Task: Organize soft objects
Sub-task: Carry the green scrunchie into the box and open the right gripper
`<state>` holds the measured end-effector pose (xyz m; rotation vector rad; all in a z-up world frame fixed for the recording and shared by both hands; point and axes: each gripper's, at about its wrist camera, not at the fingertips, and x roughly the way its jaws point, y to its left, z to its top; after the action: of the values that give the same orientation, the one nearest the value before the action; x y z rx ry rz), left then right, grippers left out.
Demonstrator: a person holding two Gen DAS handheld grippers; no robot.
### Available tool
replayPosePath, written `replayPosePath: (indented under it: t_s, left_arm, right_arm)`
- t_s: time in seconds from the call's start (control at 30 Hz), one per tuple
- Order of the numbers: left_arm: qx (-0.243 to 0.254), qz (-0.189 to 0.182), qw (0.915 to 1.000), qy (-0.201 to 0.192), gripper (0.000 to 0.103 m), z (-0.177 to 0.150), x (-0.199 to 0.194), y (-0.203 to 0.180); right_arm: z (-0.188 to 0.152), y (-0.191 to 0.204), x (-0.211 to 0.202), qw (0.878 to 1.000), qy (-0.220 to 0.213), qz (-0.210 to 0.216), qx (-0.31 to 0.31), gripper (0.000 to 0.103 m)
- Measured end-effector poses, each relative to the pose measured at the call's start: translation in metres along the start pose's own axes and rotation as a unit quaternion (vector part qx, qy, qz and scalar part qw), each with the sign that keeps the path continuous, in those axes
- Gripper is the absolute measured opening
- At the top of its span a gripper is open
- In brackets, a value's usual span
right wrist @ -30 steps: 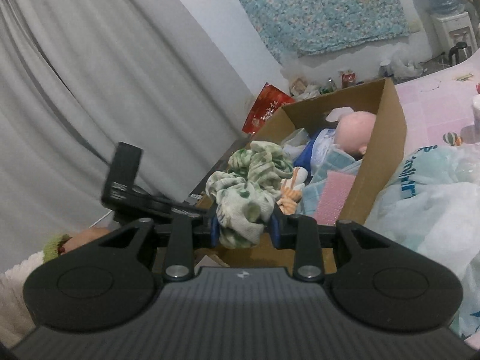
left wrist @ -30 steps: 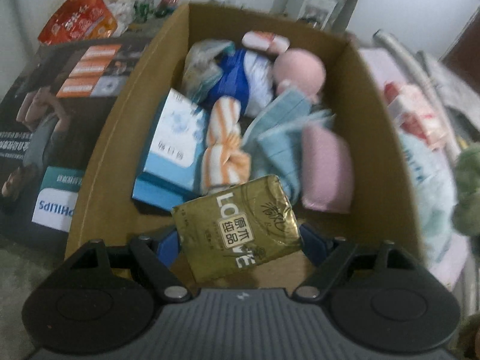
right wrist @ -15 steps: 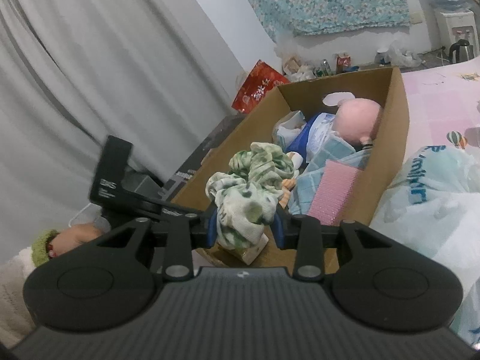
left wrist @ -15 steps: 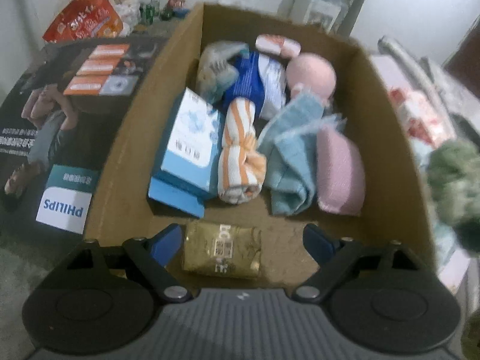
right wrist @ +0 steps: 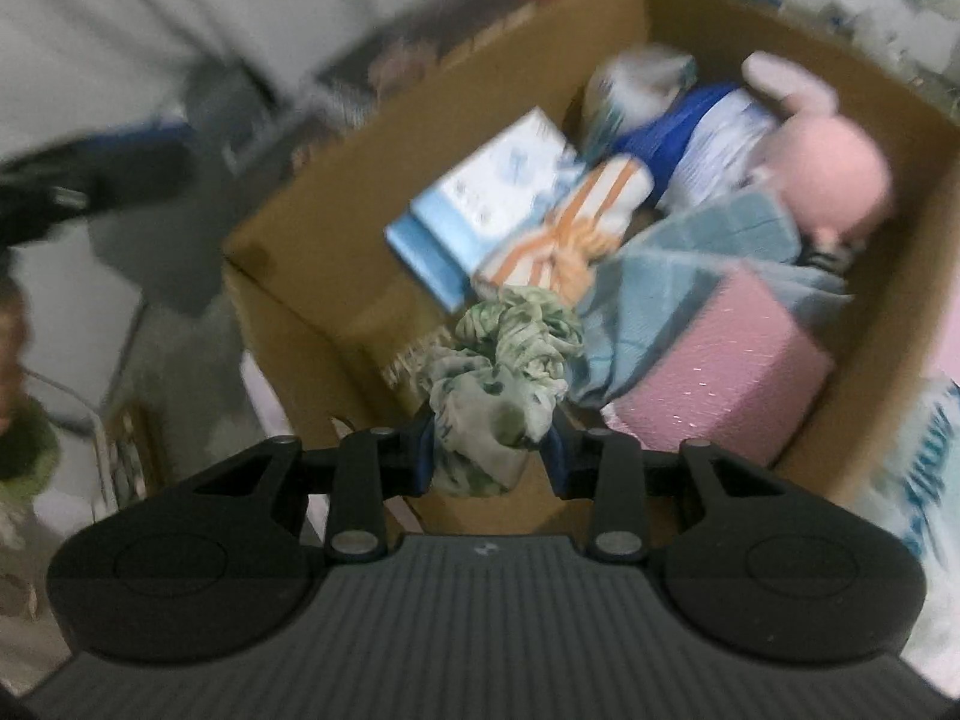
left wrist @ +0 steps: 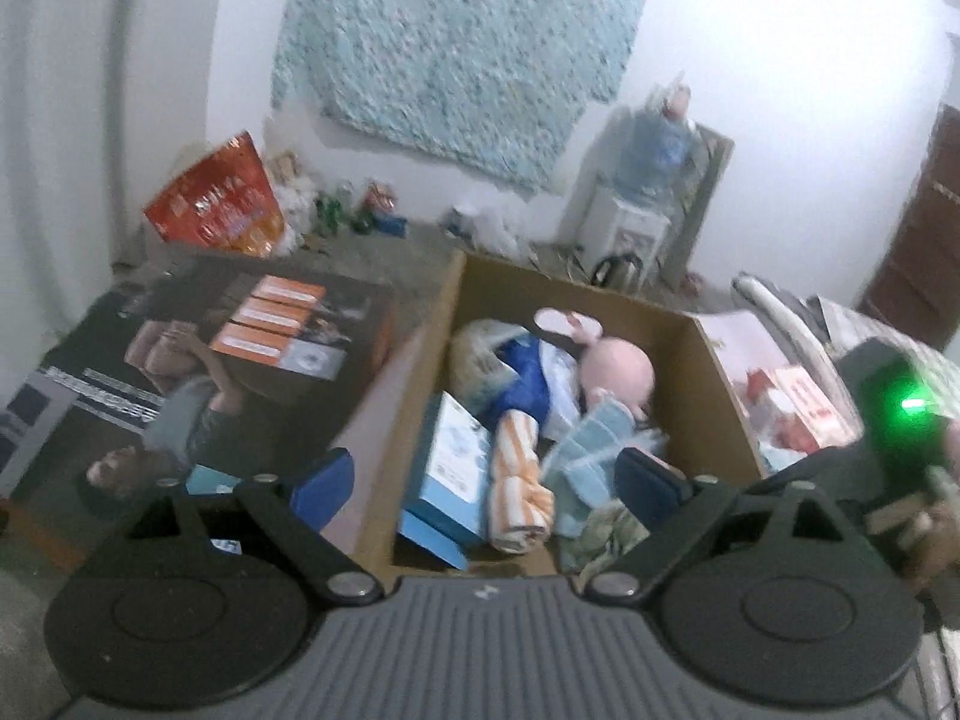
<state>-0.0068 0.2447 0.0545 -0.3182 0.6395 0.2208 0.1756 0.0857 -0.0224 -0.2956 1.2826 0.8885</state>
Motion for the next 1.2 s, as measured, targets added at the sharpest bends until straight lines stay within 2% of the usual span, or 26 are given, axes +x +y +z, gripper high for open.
replayPosePath:
  t_s: [0.23, 0.4, 0.63, 0.7, 0.8, 0.9, 1.03, 1.2]
  left_arm:
    - [-0.042, 0.031, 0.9978, -0.041, 0.095, -0.021, -0.015, 0.03]
    - [-0.084, 0.034, 0.9946, -0.051, 0.095, -0.038, -0.02, 0.054]
    - [-0.113, 0.046, 0.9918, -0.038, 0.095, -0.054, -0.015, 0.075]
    - [-0.115, 0.05, 0.9915, -0.035, 0.095, -0.056, -0.014, 0.078]
    - [-0.114, 0.056, 0.9914, -0.031, 0.095, -0.058, -0.013, 0.079]
    - [-0.114, 0.053, 0.9917, -0.027, 0.096, -0.059, -0.013, 0.075]
    - [-0.115, 0.047, 0.9921, -0.021, 0.096, -0.061, -0.015, 0.069]
    - [-0.106, 0.045, 0.9931, -0.023, 0.096, -0.06, -0.023, 0.057]
  right_arm:
    - [0.014, -0.002, 0.061, 0.994, 0.106, -0.01, 0.006, 0.034]
    - [0.015, -0.009, 0.085, 0.99, 0.138, 0.001, 0.028, 0.035]
    - [0.019, -0.003, 0.084, 0.993, 0.098, 0.053, 0.042, 0.035]
    - [0.018, -0.001, 0.083, 0.993, 0.086, 0.062, 0.042, 0.039]
    - [0.018, 0.002, 0.076, 0.995, 0.076, 0.049, 0.044, 0.067]
    - [0.019, -0.005, 0.061, 0.996, 0.056, 0.045, 0.061, 0.08]
    - [0.018, -0.014, 0.035, 0.994, 0.017, 0.063, 0.092, 0.081]
    - [0.002, -0.029, -0.008, 0.987, -0.058, 0.091, 0.121, 0.081]
